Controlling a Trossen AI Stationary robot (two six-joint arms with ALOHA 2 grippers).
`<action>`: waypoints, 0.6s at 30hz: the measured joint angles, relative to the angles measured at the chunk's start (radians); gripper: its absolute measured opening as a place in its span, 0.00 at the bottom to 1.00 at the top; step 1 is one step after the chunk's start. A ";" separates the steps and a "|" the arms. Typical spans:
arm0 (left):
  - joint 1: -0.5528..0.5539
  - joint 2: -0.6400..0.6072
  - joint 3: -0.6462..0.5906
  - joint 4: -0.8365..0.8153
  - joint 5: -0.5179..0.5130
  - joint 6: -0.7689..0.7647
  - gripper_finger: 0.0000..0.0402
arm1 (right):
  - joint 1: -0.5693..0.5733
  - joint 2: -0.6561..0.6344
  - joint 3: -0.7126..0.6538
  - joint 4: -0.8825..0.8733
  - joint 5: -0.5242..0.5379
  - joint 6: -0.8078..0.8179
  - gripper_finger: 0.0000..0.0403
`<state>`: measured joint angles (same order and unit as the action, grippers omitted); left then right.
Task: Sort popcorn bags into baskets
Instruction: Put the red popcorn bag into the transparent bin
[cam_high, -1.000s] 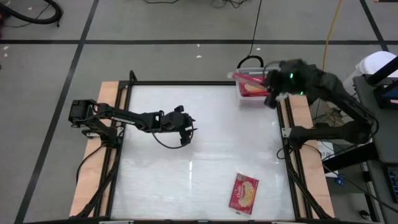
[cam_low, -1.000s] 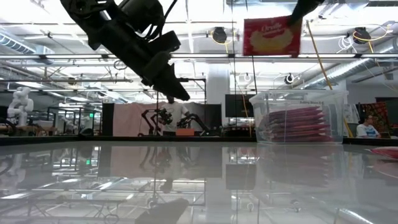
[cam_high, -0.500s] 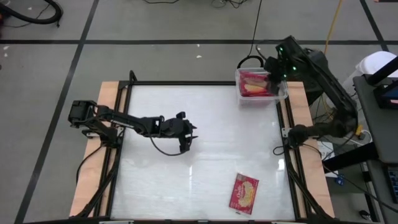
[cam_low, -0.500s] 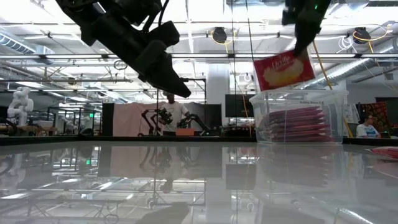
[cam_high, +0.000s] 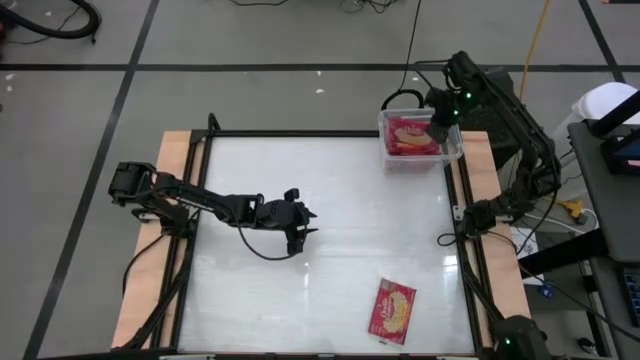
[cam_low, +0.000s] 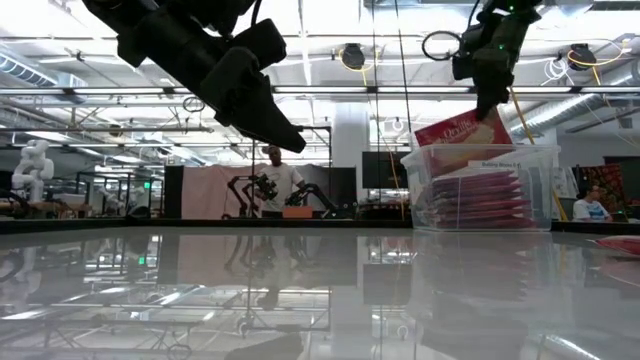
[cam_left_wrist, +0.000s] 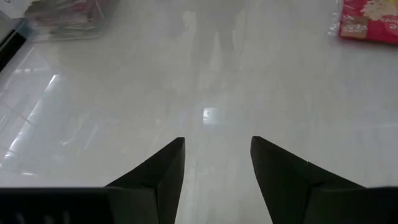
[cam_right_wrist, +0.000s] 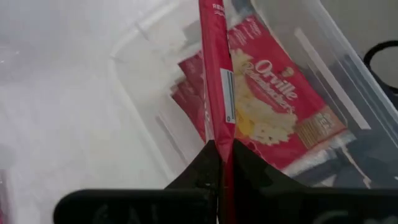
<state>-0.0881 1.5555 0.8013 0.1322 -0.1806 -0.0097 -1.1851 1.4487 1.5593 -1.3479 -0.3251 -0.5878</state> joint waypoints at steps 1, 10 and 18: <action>0.000 0.000 0.000 0.000 0.000 0.000 0.46 | -0.004 0.003 0.000 0.000 0.005 0.000 0.02; 0.000 0.000 0.000 0.001 0.000 0.000 0.46 | -0.019 0.036 0.000 0.052 0.074 0.048 0.10; 0.000 0.000 0.000 0.000 0.000 0.006 0.46 | 0.012 0.034 0.000 0.167 0.201 0.099 0.28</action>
<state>-0.0879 1.5558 0.8013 0.1326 -0.1810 -0.0039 -1.1730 1.4830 1.5593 -1.1811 -0.1239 -0.4889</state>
